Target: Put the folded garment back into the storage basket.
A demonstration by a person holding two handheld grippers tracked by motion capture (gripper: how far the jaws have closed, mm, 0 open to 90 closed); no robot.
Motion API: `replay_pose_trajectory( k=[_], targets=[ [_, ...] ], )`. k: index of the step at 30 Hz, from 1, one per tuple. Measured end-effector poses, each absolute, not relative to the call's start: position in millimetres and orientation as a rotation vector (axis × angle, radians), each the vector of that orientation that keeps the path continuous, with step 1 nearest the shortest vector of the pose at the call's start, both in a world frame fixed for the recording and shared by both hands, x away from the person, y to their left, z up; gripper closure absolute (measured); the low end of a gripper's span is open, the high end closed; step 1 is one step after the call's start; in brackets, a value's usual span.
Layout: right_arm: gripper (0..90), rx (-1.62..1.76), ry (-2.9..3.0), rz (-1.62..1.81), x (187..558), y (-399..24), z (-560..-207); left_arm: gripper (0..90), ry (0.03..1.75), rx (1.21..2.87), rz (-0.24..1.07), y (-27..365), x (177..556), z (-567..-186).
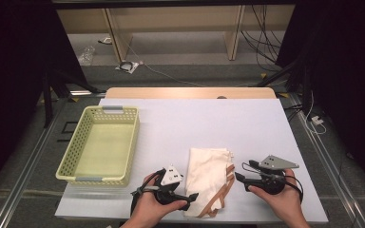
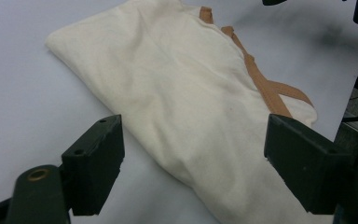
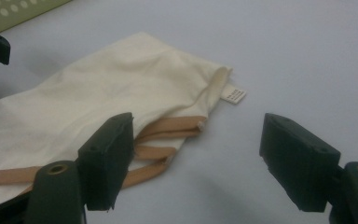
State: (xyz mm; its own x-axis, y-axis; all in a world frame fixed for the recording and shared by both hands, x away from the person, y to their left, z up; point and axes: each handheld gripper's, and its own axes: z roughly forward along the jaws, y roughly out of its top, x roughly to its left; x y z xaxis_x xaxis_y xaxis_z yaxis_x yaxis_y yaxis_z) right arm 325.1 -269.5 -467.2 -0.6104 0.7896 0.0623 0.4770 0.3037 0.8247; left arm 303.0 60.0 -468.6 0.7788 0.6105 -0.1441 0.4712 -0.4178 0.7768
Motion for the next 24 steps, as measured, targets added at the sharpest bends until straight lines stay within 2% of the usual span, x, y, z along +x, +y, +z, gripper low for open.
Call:
replay_pose_trajectory(
  k=[24],
  targets=[
    [26.2, 1.121, 2.232, 1.206, 327.0, -269.3, -467.8, 24.2, 0.850, 2.092, 0.211, 59.6, 307.0, -472.0]
  ],
)
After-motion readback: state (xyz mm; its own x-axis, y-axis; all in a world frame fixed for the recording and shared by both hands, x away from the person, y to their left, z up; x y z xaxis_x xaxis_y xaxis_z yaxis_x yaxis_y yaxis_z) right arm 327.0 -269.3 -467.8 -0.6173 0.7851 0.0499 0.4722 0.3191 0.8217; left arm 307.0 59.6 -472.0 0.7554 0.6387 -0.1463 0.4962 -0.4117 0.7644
